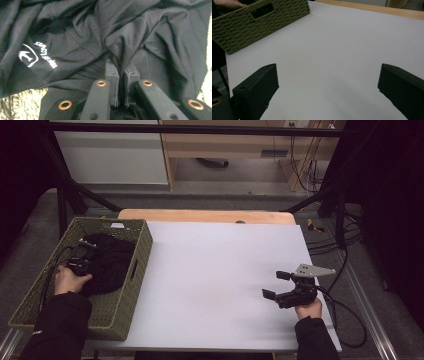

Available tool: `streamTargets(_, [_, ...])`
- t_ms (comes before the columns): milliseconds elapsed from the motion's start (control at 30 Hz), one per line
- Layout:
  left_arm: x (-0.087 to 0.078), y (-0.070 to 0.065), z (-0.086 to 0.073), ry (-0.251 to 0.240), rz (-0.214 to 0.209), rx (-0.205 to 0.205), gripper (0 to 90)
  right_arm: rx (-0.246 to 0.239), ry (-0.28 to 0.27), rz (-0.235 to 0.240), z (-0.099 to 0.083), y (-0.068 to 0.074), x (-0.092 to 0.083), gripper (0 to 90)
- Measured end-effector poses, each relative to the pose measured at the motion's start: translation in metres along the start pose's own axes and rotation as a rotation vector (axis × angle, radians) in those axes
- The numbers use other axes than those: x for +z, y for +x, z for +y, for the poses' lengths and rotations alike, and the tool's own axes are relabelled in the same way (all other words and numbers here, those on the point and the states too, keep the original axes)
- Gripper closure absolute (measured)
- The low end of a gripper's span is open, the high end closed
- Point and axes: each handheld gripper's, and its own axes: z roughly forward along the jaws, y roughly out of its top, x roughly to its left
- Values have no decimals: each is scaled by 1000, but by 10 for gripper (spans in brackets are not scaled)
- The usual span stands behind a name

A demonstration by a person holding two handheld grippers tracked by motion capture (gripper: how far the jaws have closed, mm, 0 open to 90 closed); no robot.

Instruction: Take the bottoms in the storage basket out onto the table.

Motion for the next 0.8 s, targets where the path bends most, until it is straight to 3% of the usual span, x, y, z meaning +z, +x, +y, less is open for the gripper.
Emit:
streamTargets(233, [-8, 3, 0, -53, -25, -35, 850, 0, -1, 0, 0, 0, 0, 37])
streamTargets(400, [-17, 5, -1, -121, -35, -56, 853, 2, 0, 0, 0, 0, 0, 37])
streamTargets(800, [-29, -2, -2, -230, -58, -33, 857, 2, 0, 0, 0, 0, -1, 37])
